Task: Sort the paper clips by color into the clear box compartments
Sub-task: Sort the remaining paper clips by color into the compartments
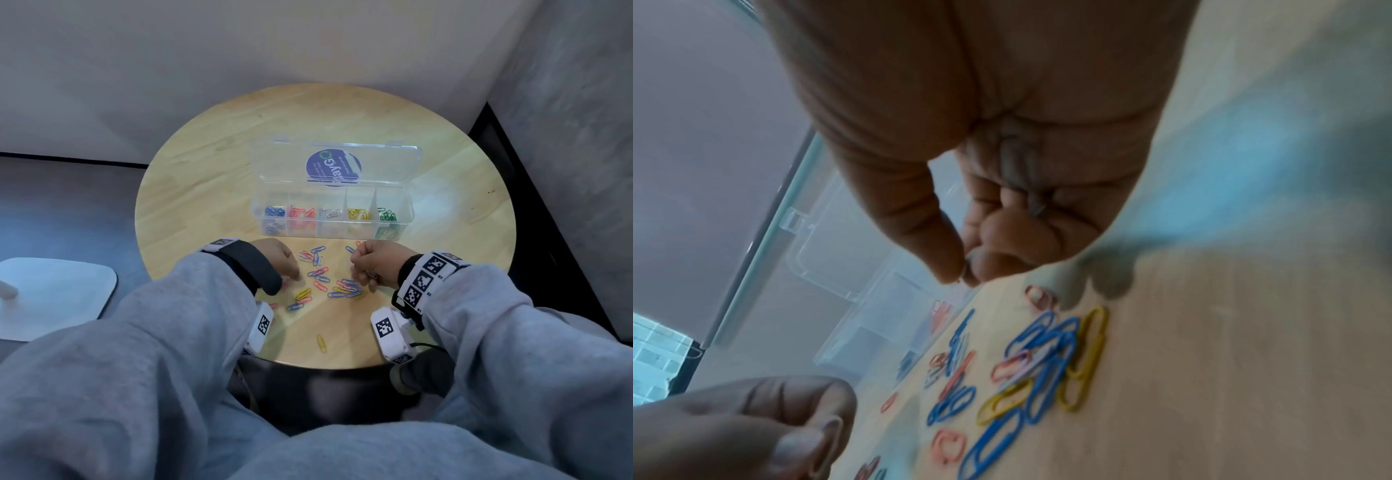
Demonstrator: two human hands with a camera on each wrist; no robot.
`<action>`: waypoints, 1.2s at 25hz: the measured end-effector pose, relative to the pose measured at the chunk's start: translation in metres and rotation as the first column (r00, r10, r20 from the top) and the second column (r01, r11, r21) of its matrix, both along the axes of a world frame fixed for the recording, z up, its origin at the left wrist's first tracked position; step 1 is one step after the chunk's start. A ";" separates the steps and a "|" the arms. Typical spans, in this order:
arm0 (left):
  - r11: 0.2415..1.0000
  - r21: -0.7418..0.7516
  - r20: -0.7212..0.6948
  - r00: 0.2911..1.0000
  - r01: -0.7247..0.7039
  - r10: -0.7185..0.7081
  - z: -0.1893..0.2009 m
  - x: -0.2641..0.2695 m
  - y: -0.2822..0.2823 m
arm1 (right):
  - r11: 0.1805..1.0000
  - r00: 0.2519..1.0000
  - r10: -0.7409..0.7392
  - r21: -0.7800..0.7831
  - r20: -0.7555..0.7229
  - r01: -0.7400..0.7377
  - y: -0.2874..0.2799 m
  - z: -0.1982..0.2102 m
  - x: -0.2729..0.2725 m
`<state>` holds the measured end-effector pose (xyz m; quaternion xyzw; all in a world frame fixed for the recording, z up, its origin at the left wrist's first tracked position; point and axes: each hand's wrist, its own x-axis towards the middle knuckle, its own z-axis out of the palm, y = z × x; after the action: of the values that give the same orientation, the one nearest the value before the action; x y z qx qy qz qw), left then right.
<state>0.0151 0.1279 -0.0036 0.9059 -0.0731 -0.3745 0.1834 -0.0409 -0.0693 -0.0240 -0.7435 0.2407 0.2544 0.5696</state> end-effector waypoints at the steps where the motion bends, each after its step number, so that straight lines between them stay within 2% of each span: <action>1: 0.996 -0.063 -0.028 0.997 -0.070 0.068 0.003 0.003 0.004 | 0.999 1.000 -0.020 0.046 -0.001 0.020 0.002 0.001 0.001; 3: 0.947 -0.188 -0.115 0.963 -0.262 0.244 0.003 0.012 0.016 | 0.993 0.998 -0.056 0.101 -0.011 0.056 0.010 0.004 0.005; 5: 0.845 -0.293 -0.192 0.893 -0.447 0.406 0.001 0.017 0.030 | 0.988 0.994 -0.105 0.106 -0.038 0.108 0.019 0.008 0.009; 9: 0.716 -0.403 -0.275 0.822 -0.570 0.499 -0.002 0.021 0.045 | 0.962 0.981 -0.161 0.204 -0.105 0.180 0.037 0.012 0.015; 11: 0.696 -0.410 -0.295 0.808 -0.589 0.509 -0.003 0.022 0.045 | 0.983 0.988 -0.120 0.126 -0.093 0.131 0.045 0.012 0.020; 13: 0.715 -0.400 -0.303 0.819 -0.573 0.488 0.001 0.019 0.041 | 0.986 0.997 0.068 -0.150 -0.025 -0.071 0.052 0.011 0.027; 15: 0.771 -0.358 -0.279 0.848 -0.527 0.451 0.003 0.017 0.035 | 0.839 0.950 0.313 -0.464 -0.016 -0.284 0.058 0.013 0.034; 17: 0.822 -0.322 -0.263 0.879 -0.469 0.399 0.000 0.018 0.030 | 0.696 0.897 0.442 -0.626 -0.013 -0.352 0.064 0.015 0.042; 18: 0.837 -0.293 -0.262 0.880 -0.463 0.396 -0.003 0.019 0.028 | 0.653 0.881 0.474 -0.668 -0.006 -0.356 0.067 0.015 0.045; 19: 0.885 -0.240 -0.210 0.912 -0.399 0.354 -0.007 0.021 0.028 | 0.620 0.868 0.497 -0.695 -0.011 -0.364 0.071 0.016 0.047; 20: 0.946 -0.177 -0.125 0.960 -0.270 0.250 -0.009 0.022 0.028 | 0.583 0.851 0.523 -0.714 -0.034 -0.387 0.075 0.015 0.050; 21: 0.976 -0.135 -0.041 0.986 -0.168 0.164 -0.012 0.021 0.027 | 0.542 0.830 0.553 -0.725 -0.072 -0.424 0.078 0.013 0.052; 23: 0.994 -0.079 0.047 0.996 -0.078 0.082 -0.019 0.017 0.027 | 0.483 0.802 0.584 -0.741 -0.124 -0.466 0.082 0.011 0.053; 25: 0.999 -0.018 0.091 0.995 -0.030 0.031 -0.022 0.012 0.024 | 0.478 0.800 0.588 -0.745 -0.121 -0.464 0.084 0.009 0.054; 30: 0.996 0.082 0.088 0.995 0.044 -0.052 -0.028 0.011 0.016 | 0.456 0.791 0.589 -0.741 -0.165 -0.494 0.082 0.008 0.052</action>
<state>0.0265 0.1442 -0.0321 0.9266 -0.0881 -0.3400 0.1346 0.0107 0.0124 -0.0163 -0.9596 0.0411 0.2555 0.1102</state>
